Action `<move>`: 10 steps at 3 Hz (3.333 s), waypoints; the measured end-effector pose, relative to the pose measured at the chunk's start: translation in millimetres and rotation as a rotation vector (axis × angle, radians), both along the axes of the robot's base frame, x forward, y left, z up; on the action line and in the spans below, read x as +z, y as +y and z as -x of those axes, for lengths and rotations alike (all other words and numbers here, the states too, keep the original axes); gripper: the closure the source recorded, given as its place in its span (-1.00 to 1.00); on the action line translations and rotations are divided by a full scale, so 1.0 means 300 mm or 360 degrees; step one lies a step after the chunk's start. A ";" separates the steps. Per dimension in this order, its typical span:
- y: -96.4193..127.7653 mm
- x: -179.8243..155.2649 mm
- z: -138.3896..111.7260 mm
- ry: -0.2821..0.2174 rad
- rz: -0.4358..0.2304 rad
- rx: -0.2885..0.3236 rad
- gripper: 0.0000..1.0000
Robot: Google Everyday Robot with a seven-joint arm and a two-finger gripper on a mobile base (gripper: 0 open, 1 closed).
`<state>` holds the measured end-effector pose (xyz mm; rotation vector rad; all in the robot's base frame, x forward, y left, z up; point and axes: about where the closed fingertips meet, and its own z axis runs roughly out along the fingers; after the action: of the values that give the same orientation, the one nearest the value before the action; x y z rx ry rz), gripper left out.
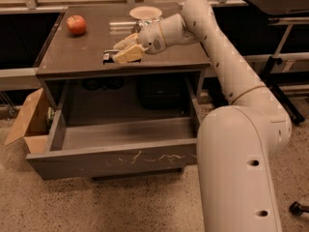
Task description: Place rxbar chocolate into top drawer
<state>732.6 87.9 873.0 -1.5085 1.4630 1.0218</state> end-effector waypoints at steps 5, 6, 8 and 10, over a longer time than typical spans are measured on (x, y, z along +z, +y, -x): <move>0.064 -0.280 0.388 0.0104 -0.0020 0.0140 1.00; 0.064 -0.280 0.388 0.0104 -0.0020 0.0140 1.00; 0.103 -0.528 0.386 0.0332 0.0085 0.0047 1.00; 0.125 -0.762 0.349 0.0473 0.0164 -0.0053 0.47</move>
Offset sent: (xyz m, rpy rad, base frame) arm -0.1054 0.0132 -0.0265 -0.0725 -0.0692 0.1082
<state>627.9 125.5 644.3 -1.4431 1.7645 1.2059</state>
